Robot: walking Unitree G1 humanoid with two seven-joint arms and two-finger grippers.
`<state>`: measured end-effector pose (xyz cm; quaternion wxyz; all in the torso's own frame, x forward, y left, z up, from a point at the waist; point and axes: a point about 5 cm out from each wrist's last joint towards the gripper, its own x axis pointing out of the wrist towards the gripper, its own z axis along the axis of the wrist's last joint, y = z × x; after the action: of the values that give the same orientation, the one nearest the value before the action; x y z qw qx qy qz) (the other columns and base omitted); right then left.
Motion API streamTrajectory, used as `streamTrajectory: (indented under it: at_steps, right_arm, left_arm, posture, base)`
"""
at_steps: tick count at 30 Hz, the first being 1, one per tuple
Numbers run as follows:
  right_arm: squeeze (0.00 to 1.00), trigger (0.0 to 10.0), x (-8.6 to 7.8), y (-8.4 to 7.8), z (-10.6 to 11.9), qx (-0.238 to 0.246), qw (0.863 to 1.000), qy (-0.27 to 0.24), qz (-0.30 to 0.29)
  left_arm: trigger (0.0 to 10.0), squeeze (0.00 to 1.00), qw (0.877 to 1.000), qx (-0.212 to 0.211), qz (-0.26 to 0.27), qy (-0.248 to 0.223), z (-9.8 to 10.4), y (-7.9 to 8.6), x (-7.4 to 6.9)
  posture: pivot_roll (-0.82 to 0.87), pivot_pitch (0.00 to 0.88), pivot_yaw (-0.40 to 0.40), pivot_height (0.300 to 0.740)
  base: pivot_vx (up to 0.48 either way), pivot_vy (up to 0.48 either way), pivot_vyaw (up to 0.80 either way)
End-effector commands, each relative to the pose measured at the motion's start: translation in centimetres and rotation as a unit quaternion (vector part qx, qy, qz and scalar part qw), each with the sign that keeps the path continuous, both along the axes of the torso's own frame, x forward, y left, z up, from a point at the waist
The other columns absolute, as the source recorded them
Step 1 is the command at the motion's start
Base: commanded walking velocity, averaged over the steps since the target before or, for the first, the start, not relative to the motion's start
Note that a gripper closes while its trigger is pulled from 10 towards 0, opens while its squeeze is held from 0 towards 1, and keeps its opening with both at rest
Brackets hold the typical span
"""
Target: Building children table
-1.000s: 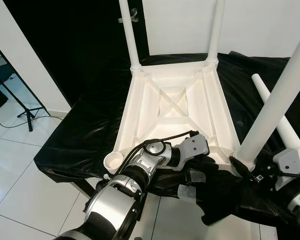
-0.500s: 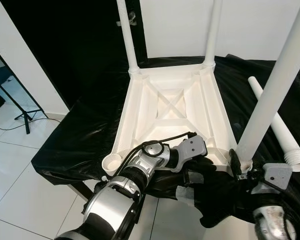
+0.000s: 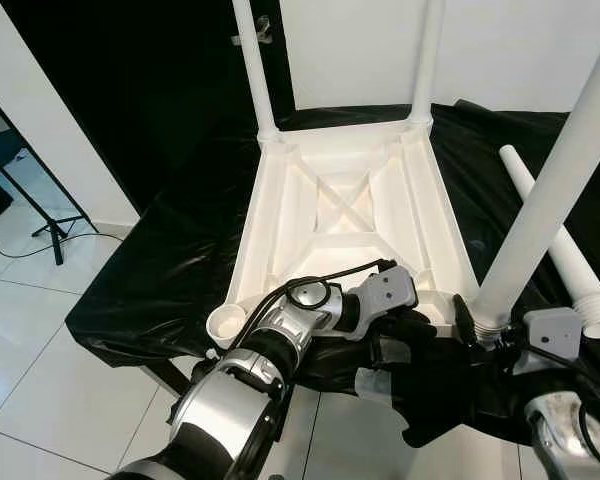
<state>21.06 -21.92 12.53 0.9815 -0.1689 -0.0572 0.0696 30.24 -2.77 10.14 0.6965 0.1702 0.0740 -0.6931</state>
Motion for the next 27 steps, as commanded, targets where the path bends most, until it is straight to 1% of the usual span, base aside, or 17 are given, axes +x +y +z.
streamTrajectory:
  at_steps: [1, 2, 3, 4, 5, 6, 8, 9, 10, 14, 18, 19, 21, 22, 24, 26, 27]
  right_arm:
    - [0.0, 10.0, 0.1, -0.5, 0.5, 0.007, 1.0, 0.004, 0.026]
    - [0.0, 9.8, 0.2, -0.4, 0.8, 0.003, 0.998, 0.014, 0.061]
    - [0.0, 7.6, 0.1, -0.3, 0.9, -0.003, 0.996, 0.023, 0.086]
    - [0.0, 7.6, 0.1, -0.3, 0.9, -0.003, 0.996, 0.023, 0.086]
    - [0.0, 4.2, 0.0, -0.3, 0.8, -0.009, 0.994, 0.034, 0.105]
    - [0.0, 0.0, -0.5, -0.1, 0.3, -0.024, 0.986, 0.074, 0.146]
    - [0.0, 0.0, -1.8, -0.2, -0.7, -0.053, 0.969, 0.134, 0.2]
    - [0.0, 0.0, -2.1, -0.5, -0.9, -0.05, 0.966, 0.152, 0.204]
    - [0.0, 0.0, -2.3, -1.0, -0.9, -0.047, 0.964, 0.16, 0.206]
    - [0.0, 0.0, -2.5, -1.5, -1.1, -0.045, 0.963, 0.174, 0.203]
    - [0.0, 0.0, -2.3, -1.7, -1.9, -0.009, 0.965, 0.19, 0.18]
    - [0.0, 0.0, -2.3, -1.7, -1.9, -0.009, 0.965, 0.19, 0.18]
    - [0.0, 0.0, -2.0, -1.0, -2.3, 0.022, 0.972, 0.178, 0.151]
    - [0.0, 0.0, -2.0, -1.0, -2.3, 0.022, 0.972, 0.178, 0.151]
    - [0.0, 0.0, -1.4, 0.0, -2.5, 0.056, 0.984, 0.141, 0.095]
    - [0.0, 0.0, -1.4, 0.0, -2.5, 0.056, 0.984, 0.141, 0.095]
    - [0.0, 0.0, -1.1, 0.6, -2.5, 0.073, 0.99, 0.11, 0.049]
  left_arm:
    - [10.0, 0.0, 0.994, 0.052, 0.087, 0.034, -3.5, 1.1, -0.5]
    - [10.0, 0.0, 0.994, 0.051, 0.088, 0.034, -3.5, 1.1, -0.5]
    - [10.0, 0.0, 0.994, 0.051, 0.088, 0.034, -3.5, 1.1, -0.5]
    - [10.0, 0.0, 0.994, 0.051, 0.088, 0.034, -3.5, 1.1, -0.5]
    - [10.0, 0.0, 0.994, 0.051, 0.089, 0.034, -3.4, 1.1, -0.5]
    - [10.0, 0.0, 0.994, 0.051, 0.089, 0.034, -3.5, 1.1, -0.5]
    - [10.0, 0.0, 0.994, 0.05, 0.089, 0.034, -3.4, 1.1, -0.5]
    - [10.0, 0.0, 0.994, 0.049, 0.089, 0.035, -3.4, 1.2, -0.5]
    - [10.0, 0.0, 0.994, 0.05, 0.09, 0.034, -3.4, 1.2, -0.5]
    - [10.0, 0.0, 0.994, 0.051, 0.091, 0.034, -3.4, 1.3, -0.4]
    - [10.0, 0.0, 0.994, 0.052, 0.089, 0.035, -3.5, 1.3, -0.5]
    - [10.0, 0.0, 0.994, 0.052, 0.089, 0.035, -3.5, 1.3, -0.5]
    - [10.0, 0.0, 0.994, 0.051, 0.089, 0.035, -3.5, 1.3, -0.5]
    - [10.0, 0.0, 0.994, 0.051, 0.089, 0.035, -3.5, 1.3, -0.5]
    - [10.0, 0.0, 0.994, 0.051, 0.089, 0.035, -3.5, 1.3, -0.5]
    - [10.0, 0.0, 0.994, 0.051, 0.089, 0.035, -3.5, 1.3, -0.5]
    - [10.0, 0.0, 0.994, 0.051, 0.089, 0.035, -3.5, 1.3, -0.5]
  posture:
    - [-0.02, 0.0, 0.1, 0.74]
    - [-0.02, 0.0, 0.099, 0.74]
    - [-0.02, 0.0, 0.098, 0.74]
    - [-0.02, 0.0, 0.098, 0.74]
    - [-0.02, 0.0, 0.098, 0.74]
    - [-0.02, 0.0, 0.097, 0.74]
    - [-0.02, 0.0, 0.098, 0.74]
    - [-0.01, 0.0, 0.097, 0.74]
    - [-0.01, 0.0, 0.097, 0.74]
    - [-0.01, 0.0, 0.098, 0.74]
    - [-0.01, 0.0, 0.101, 0.74]
    - [-0.01, 0.0, 0.101, 0.74]
    - [-0.01, 0.0, 0.1, 0.74]
    - [-0.01, 0.0, 0.1, 0.74]
    - [-0.01, 0.0, 0.1, 0.74]
    - [-0.01, 0.0, 0.1, 0.74]
    - [-0.01, 0.0, 0.1, 0.74]
  base:
    - [0.0, 0.0, 0.0]
    - [0.0, 0.0, 0.0]
    - [0.0, 0.0, 0.0]
    - [0.0, 0.0, 0.0]
    - [0.0, 0.0, 0.0]
    - [0.0, 0.0, 0.0]
    - [0.0, 0.0, 0.0]
    - [0.0, 0.0, 0.0]
    - [0.0, 0.0, 0.0]
    - [0.0, 0.0, 0.0]
    - [0.0, 0.0, 0.0]
    - [0.0, 0.0, 0.0]
    - [0.0, 0.0, 0.0]
    - [0.0, 0.0, 0.0]
    - [0.0, 0.0, 0.0]
    - [0.0, 0.0, 0.0]
    - [0.0, 0.0, 0.0]
